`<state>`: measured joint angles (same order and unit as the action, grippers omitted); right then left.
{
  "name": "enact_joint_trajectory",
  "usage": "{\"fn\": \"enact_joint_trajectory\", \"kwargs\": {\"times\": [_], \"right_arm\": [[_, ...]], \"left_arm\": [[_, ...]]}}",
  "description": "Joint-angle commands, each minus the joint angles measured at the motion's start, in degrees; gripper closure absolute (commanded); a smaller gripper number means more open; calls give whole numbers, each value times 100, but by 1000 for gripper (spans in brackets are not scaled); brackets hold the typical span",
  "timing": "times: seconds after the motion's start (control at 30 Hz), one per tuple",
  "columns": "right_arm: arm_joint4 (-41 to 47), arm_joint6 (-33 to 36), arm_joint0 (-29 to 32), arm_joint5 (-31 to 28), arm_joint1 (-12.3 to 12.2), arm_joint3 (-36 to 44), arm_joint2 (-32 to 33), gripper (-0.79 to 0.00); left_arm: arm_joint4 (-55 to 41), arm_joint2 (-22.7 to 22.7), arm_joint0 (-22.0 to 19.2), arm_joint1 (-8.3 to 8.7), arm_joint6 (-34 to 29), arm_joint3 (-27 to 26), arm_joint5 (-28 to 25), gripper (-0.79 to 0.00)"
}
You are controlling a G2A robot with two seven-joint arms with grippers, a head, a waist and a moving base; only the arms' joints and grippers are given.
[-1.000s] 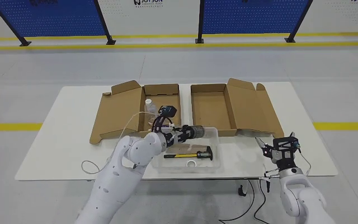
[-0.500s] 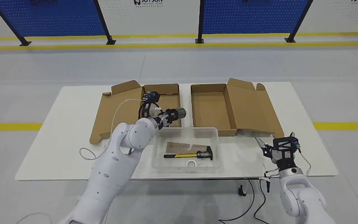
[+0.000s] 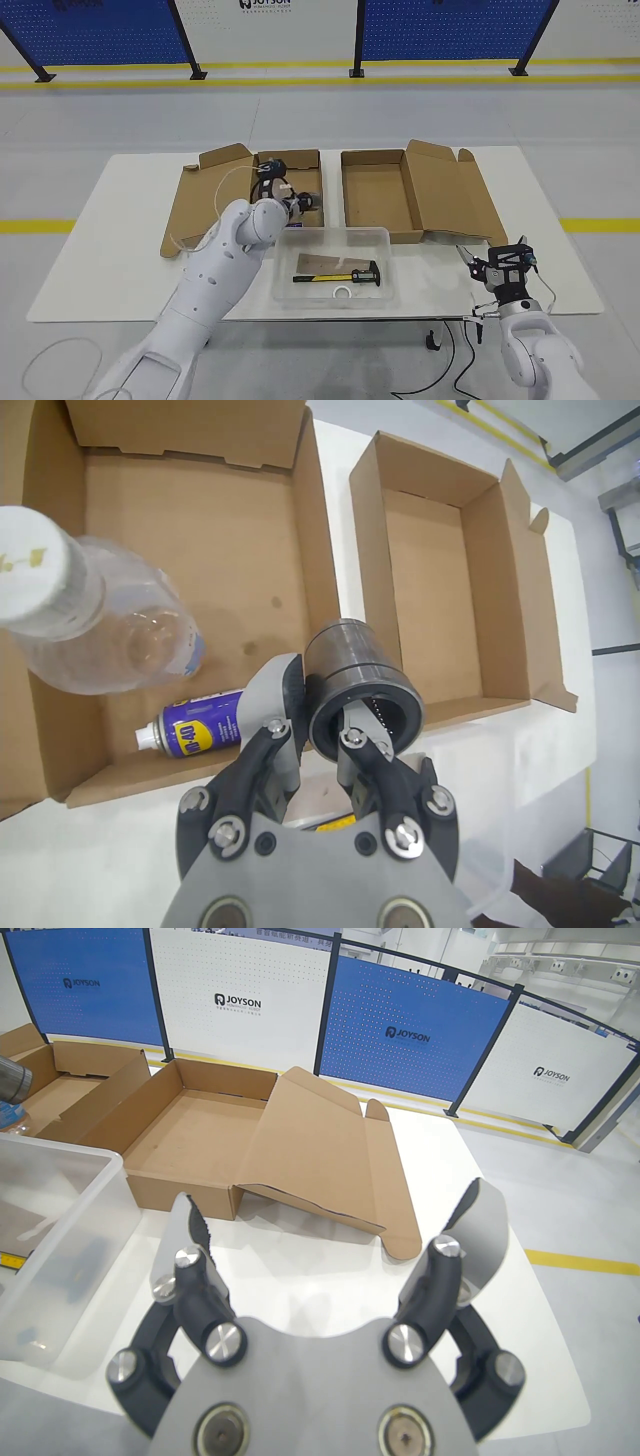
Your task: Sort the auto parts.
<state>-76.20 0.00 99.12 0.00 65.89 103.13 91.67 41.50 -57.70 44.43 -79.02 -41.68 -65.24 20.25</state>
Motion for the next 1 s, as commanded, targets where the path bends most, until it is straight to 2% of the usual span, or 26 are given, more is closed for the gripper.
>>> {"fn": "enact_joint_trajectory", "kwargs": {"times": [0.0, 0.17, 0.5, 0.97], "right_arm": [[0, 0, 0, 0, 0, 0, 0, -785], [0, 0, 0, 0, 0, 0, 0, -785], [0, 0, 0, 0, 0, 0, 0, -785], [0, 0, 0, 0, 0, 0, 0, -785]], "left_arm": [[-17, 61, -120, -34, -44, 196, 44, 0], [38, 335, -444, -152, -260, 737, 167, 0], [-131, 706, -928, -421, -185, 1674, 113, 0], [-364, 1051, -1388, -796, 59, 2786, -1, 0]]}}
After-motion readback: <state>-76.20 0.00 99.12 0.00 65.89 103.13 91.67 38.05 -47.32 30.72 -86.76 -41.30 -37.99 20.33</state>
